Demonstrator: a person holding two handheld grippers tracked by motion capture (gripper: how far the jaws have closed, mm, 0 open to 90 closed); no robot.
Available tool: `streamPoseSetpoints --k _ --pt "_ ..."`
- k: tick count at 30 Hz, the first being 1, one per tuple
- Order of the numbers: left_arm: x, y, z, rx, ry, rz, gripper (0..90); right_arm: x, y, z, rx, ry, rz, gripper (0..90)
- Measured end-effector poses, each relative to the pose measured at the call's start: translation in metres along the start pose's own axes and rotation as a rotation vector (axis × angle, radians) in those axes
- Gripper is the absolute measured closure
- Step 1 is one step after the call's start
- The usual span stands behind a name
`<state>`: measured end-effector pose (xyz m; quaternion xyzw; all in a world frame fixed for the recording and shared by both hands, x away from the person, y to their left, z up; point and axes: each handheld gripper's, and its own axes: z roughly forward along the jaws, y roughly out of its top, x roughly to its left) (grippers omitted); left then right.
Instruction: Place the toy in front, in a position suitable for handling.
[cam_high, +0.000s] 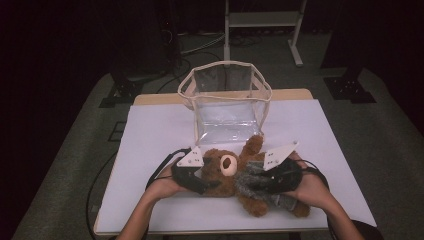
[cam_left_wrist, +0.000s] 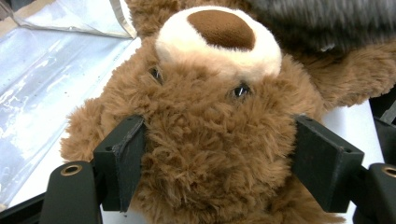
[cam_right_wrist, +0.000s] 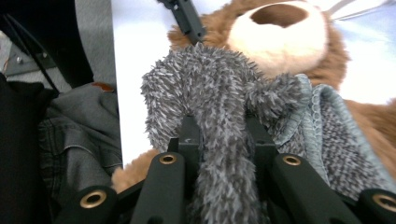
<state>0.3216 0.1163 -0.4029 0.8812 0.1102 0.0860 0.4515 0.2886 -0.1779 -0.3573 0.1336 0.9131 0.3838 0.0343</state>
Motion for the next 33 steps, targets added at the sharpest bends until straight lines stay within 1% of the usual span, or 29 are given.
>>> streamPoseSetpoints --k 2,5,8,9,10,11,13,15,16,17,18,19,21,22,23,25,27,29,31,33 --pt "-0.002 0.0 0.001 0.004 -0.01 0.015 24.0 -0.004 -0.002 -0.005 -0.034 -0.017 0.02 72.8" --pt "-0.004 0.0 0.0 0.008 -0.027 0.031 25.0 -0.007 -0.001 -0.006 -0.072 -0.042 0.057 72.6" --pt "-0.005 -0.001 -0.002 0.021 -0.055 0.055 25.3 -0.009 0.001 -0.004 -0.095 -0.077 0.065 72.5" --pt "-0.005 -0.001 -0.004 0.022 -0.063 0.06 26.5 -0.009 0.002 -0.005 -0.101 -0.082 0.07 72.3" --pt "-0.006 -0.001 -0.004 0.017 -0.071 0.054 27.3 -0.01 0.002 -0.005 -0.109 -0.099 0.069 72.3" --pt "-0.005 -0.001 -0.005 0.017 -0.074 0.054 27.3 -0.011 0.002 -0.006 -0.116 -0.109 0.078 72.2" --pt "-0.005 0.0 -0.006 0.017 -0.061 0.059 27.2 -0.015 0.001 -0.006 -0.107 -0.089 0.096 71.7" --pt "-0.004 0.002 -0.006 0.008 -0.034 0.068 25.0 -0.016 -0.003 -0.002 -0.089 -0.08 0.096 72.3" --pt "-0.003 0.003 -0.007 0.003 -0.025 0.074 24.1 -0.016 -0.004 0.0 -0.085 -0.067 0.098 72.9" --pt "-0.003 0.004 -0.007 -0.026 -0.009 0.07 22.9 -0.016 -0.004 0.001 -0.081 -0.056 0.097 73.2" --pt "-0.003 0.005 -0.007 -0.038 -0.002 0.068 20.9 -0.015 -0.005 0.001 -0.081 -0.042 0.092 73.5" --pt "-0.003 0.006 -0.005 -0.045 -0.003 0.065 20.9 -0.015 -0.004 0.001 -0.08 -0.033 0.092 73.5" --pt "-0.005 0.007 -0.002 -0.04 -0.006 0.07 21.3 -0.013 -0.003 0.0 -0.078 -0.023 0.088 73.5" --pt "-0.007 0.007 0.001 -0.029 -0.022 0.063 22.6 -0.013 -0.002 0.0 -0.077 -0.023 0.086 73.5" --pt "-0.008 0.007 0.003 -0.014 -0.034 0.073 22.7 -0.012 0.0 0.0 -0.082 -0.023 0.084 73.5" --pt "-0.01 0.007 0.004 -0.004 -0.043 0.083 22.7 -0.012 0.006 0.002 -0.097 -0.018 0.08 73.5" --pt "-0.012 0.008 0.003 0.009 -0.056 0.086 23.3 -0.013 0.013 0.007 -0.097 -0.023 0.066 73.4" --pt "-0.013 0.007 0.001 0.025 -0.061 0.104 23.5 -0.015 0.019 0.015 -0.079 -0.017 0.06 73.3" --pt "-0.013 0.005 -0.001 0.022 -0.07 0.1 23.5 -0.021 0.02 0.021 -0.073 -0.02 0.065 73.3" --pt "-0.012 0.005 -0.002 0.014 -0.08 0.101 24.0 -0.024 0.016 0.018 -0.076 -0.028 0.083 73.3"
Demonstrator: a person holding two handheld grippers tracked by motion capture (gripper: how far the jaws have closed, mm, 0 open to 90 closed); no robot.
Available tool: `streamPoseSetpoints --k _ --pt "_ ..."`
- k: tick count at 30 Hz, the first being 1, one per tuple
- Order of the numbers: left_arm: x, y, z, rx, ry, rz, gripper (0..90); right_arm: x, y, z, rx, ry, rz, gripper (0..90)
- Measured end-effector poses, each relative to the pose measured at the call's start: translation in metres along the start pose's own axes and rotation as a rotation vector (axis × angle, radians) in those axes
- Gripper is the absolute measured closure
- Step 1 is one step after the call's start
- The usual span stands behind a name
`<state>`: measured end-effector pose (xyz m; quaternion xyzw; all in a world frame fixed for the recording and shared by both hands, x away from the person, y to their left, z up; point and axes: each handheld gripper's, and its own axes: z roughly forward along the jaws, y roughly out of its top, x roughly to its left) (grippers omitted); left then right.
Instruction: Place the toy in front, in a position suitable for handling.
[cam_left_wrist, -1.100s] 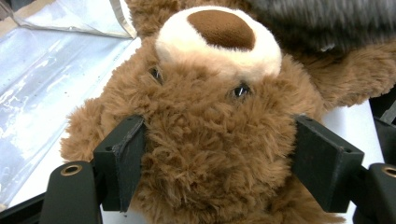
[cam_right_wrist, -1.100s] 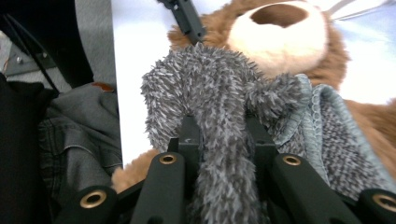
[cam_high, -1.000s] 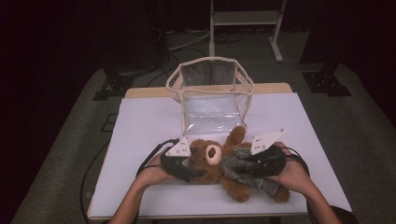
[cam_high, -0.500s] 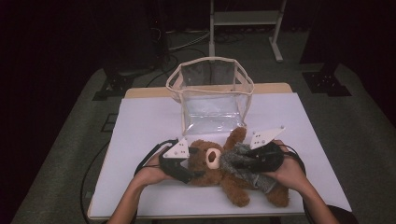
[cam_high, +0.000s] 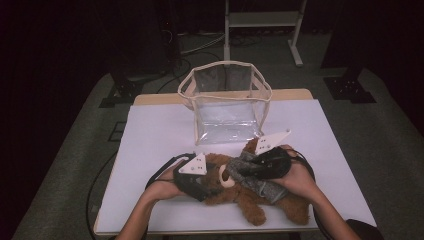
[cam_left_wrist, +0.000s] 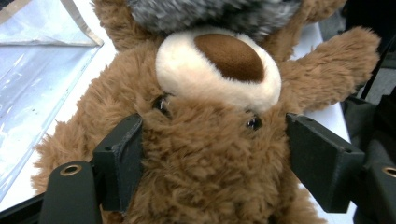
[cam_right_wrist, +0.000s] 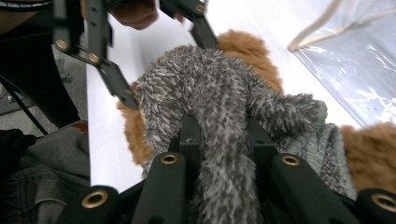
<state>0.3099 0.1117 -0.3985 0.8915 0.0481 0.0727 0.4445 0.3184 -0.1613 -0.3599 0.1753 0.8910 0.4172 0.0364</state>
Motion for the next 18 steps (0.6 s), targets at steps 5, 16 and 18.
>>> streamPoseSetpoints --k 5,16,18 --pt "-0.001 0.003 -0.002 -0.013 0.011 0.014 23.9 -0.009 -0.016 -0.022 -0.025 -0.045 0.035 73.2" --pt "-0.002 0.005 0.004 0.002 0.023 0.01 24.8 -0.001 -0.004 -0.025 -0.029 -0.037 0.004 73.5" --pt "-0.003 0.005 0.004 0.005 0.018 0.018 24.8 0.0 0.007 -0.019 -0.022 -0.039 -0.017 73.5"
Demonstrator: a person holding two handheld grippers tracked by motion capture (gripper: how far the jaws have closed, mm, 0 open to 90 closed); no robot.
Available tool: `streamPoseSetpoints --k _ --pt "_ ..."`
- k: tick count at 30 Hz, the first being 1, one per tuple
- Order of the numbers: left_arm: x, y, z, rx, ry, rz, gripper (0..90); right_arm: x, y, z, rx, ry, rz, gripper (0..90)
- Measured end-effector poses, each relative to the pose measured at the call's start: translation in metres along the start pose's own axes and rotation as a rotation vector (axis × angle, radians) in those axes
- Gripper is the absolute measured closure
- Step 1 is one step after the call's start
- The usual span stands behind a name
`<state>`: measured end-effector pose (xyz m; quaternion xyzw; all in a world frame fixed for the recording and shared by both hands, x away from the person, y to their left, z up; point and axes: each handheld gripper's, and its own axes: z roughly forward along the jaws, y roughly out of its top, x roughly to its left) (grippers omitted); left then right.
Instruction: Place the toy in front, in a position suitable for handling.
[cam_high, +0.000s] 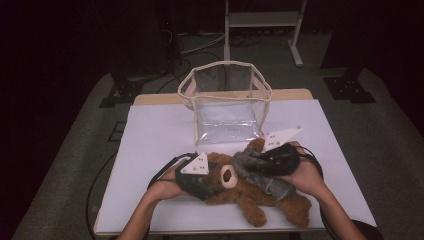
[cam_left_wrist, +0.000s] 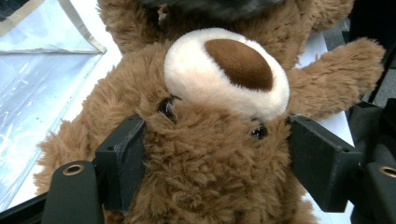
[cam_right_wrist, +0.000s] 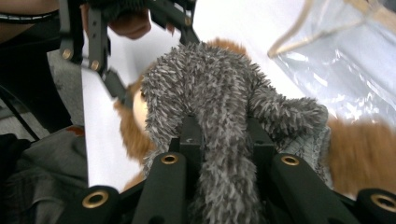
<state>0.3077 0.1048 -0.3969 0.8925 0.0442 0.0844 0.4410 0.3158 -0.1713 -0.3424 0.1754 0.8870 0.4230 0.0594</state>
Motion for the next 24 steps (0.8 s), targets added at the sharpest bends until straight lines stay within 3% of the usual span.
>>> streamPoseSetpoints --k 2,6,8,11,14,19,24 --pt "-0.002 0.0 0.0 0.0 -0.009 0.011 24.9 -0.003 0.011 0.011 0.028 0.003 -0.023 73.5" --pt "-0.003 -0.001 -0.003 0.004 -0.018 0.017 26.9 -0.018 0.014 0.027 0.086 0.004 -0.009 73.6" --pt "-0.003 -0.001 -0.003 0.0 -0.018 0.014 26.8 -0.027 0.007 0.028 0.101 -0.003 0.025 73.6" --pt "-0.003 0.0 -0.002 -0.003 -0.02 0.017 26.8 -0.041 -0.009 0.021 0.075 0.01 0.1 73.7" --pt "-0.003 0.001 -0.001 -0.005 -0.022 0.013 26.8 -0.049 -0.02 0.011 0.052 0.003 0.135 73.7" --pt "-0.003 0.001 0.001 0.004 -0.019 0.019 26.8 -0.054 -0.025 -0.003 0.054 -0.035 0.158 73.7" --pt "-0.003 0.001 0.0 0.001 -0.031 0.014 26.8 -0.045 -0.005 0.005 0.044 -0.012 0.114 73.5"
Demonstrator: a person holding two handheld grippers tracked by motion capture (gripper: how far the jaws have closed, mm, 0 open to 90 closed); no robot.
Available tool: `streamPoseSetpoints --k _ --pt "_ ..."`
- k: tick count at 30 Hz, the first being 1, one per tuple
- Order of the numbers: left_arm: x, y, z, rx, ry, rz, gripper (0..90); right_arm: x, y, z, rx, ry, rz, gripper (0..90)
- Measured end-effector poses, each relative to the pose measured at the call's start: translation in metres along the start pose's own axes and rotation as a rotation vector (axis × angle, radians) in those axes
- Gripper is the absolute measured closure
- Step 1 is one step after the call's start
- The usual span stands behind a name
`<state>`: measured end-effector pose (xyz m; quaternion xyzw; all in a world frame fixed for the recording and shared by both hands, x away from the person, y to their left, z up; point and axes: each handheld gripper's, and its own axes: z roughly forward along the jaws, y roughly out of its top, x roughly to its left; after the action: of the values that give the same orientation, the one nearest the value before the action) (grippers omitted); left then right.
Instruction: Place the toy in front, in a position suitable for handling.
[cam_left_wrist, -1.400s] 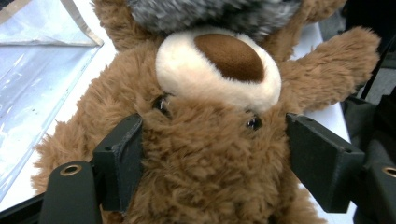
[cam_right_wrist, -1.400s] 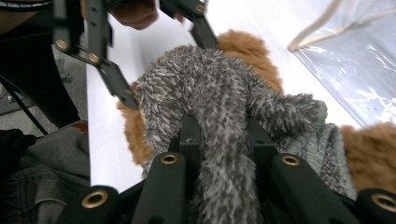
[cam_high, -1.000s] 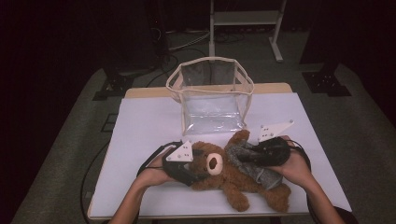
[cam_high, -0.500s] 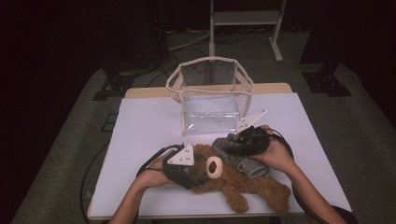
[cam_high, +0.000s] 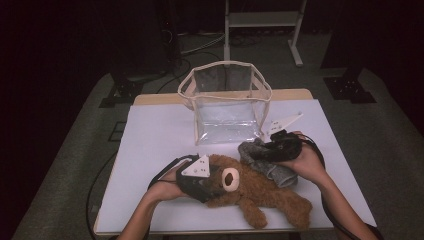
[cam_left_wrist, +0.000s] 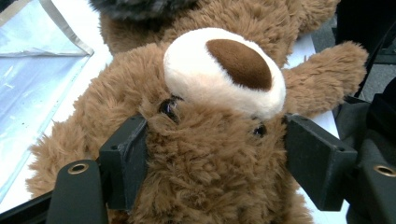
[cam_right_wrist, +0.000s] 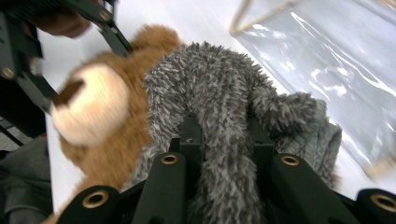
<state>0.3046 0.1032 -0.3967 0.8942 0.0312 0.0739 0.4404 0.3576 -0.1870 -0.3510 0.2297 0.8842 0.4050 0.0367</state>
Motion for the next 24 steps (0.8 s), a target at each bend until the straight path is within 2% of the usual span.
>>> streamPoseSetpoints --k 4,6,8,13,16,21,24 --pt "-0.001 -0.001 -0.001 -0.001 -0.006 0.001 26.8 0.006 0.013 0.02 0.039 0.015 -0.037 73.4" --pt "-0.001 -0.001 -0.002 -0.002 -0.005 0.002 26.8 0.005 0.013 0.026 0.058 0.015 -0.033 73.4" --pt "0.0 -0.001 -0.002 -0.002 -0.005 0.005 26.8 -0.001 0.006 0.025 0.059 0.018 -0.005 73.5" --pt "0.0 -0.001 0.0 -0.005 0.008 0.001 26.9 -0.015 -0.019 0.005 0.013 0.01 0.064 73.6" --pt "0.001 -0.001 0.001 -0.009 0.018 -0.008 26.9 -0.02 -0.032 -0.013 -0.005 -0.018 0.095 73.6" --pt "0.003 -0.002 0.002 -0.013 0.024 -0.018 26.9 -0.021 -0.047 -0.036 -0.011 -0.053 0.124 73.6" --pt "0.005 -0.001 0.004 -0.015 0.037 -0.033 26.9 -0.015 -0.049 -0.045 -0.031 -0.045 0.12 73.6"
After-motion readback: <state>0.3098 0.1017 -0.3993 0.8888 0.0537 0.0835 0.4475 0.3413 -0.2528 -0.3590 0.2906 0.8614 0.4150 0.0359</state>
